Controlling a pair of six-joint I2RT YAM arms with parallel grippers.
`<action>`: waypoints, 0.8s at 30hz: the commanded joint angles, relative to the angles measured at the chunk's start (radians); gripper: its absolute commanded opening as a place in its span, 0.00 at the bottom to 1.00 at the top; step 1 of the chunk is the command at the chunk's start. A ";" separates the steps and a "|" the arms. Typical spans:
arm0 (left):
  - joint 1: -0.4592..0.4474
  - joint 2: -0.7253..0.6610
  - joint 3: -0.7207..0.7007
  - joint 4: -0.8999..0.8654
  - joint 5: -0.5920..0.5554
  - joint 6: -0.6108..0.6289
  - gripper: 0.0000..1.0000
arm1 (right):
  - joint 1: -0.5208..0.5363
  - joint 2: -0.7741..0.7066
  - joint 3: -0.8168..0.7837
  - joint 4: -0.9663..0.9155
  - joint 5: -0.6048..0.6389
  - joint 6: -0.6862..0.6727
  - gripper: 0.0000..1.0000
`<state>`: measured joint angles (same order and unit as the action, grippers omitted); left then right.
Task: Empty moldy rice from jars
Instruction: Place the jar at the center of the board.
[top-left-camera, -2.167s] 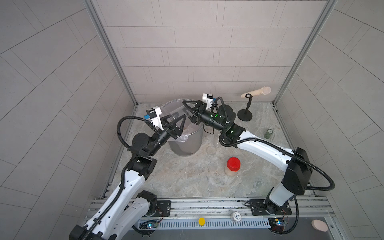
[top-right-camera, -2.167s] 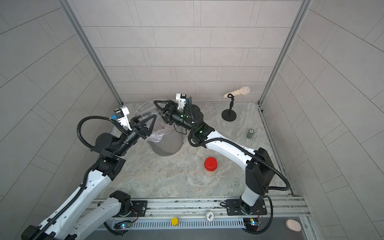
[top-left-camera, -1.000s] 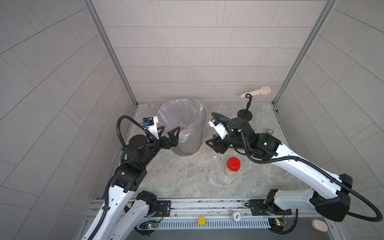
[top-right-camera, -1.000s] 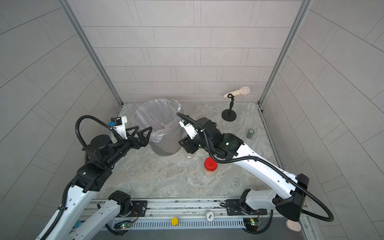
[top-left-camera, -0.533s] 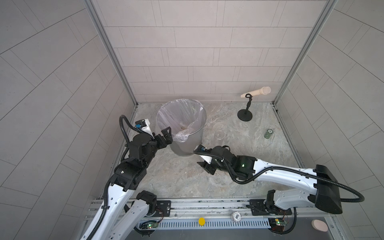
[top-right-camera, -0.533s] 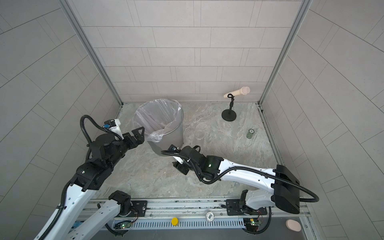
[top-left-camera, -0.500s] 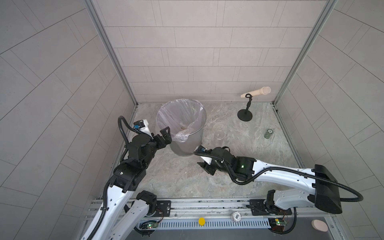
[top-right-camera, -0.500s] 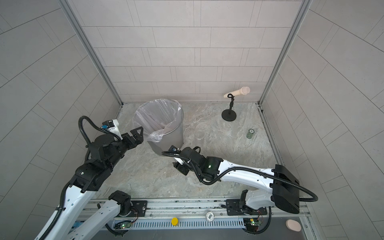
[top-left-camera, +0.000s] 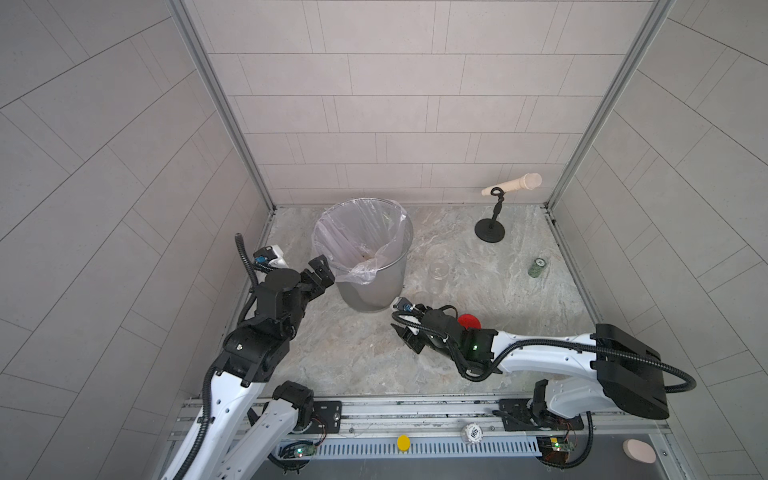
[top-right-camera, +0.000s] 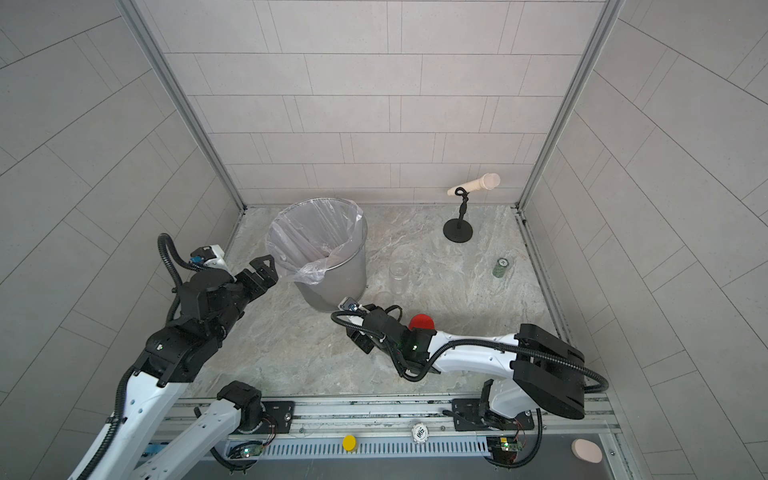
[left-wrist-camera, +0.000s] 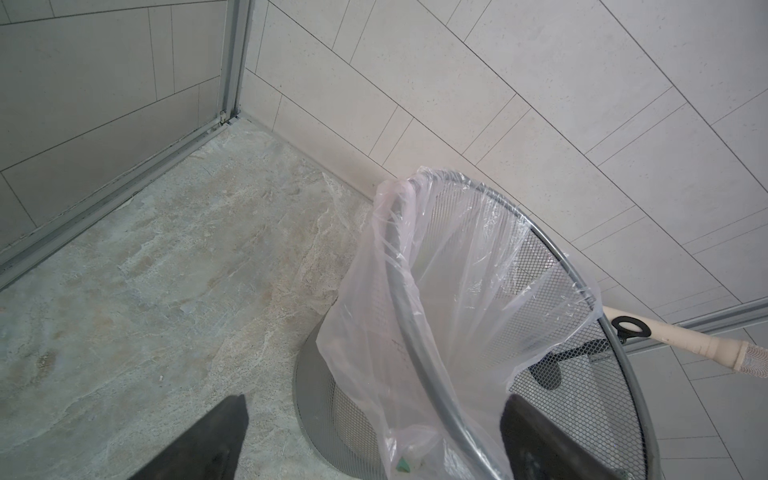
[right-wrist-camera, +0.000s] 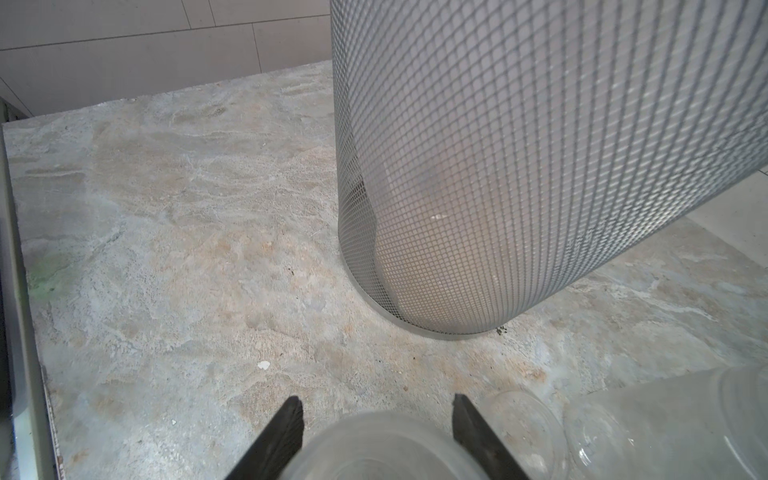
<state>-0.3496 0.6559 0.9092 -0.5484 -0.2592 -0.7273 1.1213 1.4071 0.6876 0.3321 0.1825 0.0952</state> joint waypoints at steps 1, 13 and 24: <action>-0.003 -0.058 -0.032 0.029 -0.040 -0.030 1.00 | 0.006 0.021 -0.014 0.098 0.023 0.017 0.39; -0.003 -0.012 -0.001 -0.006 0.002 -0.021 1.00 | 0.005 0.104 -0.051 0.206 0.064 0.040 0.45; -0.003 0.006 0.007 0.001 0.029 -0.028 1.00 | -0.002 0.158 -0.099 0.319 0.088 0.060 0.54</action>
<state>-0.3496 0.6601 0.8822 -0.5468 -0.2241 -0.7433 1.1191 1.5539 0.5911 0.5941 0.2478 0.1406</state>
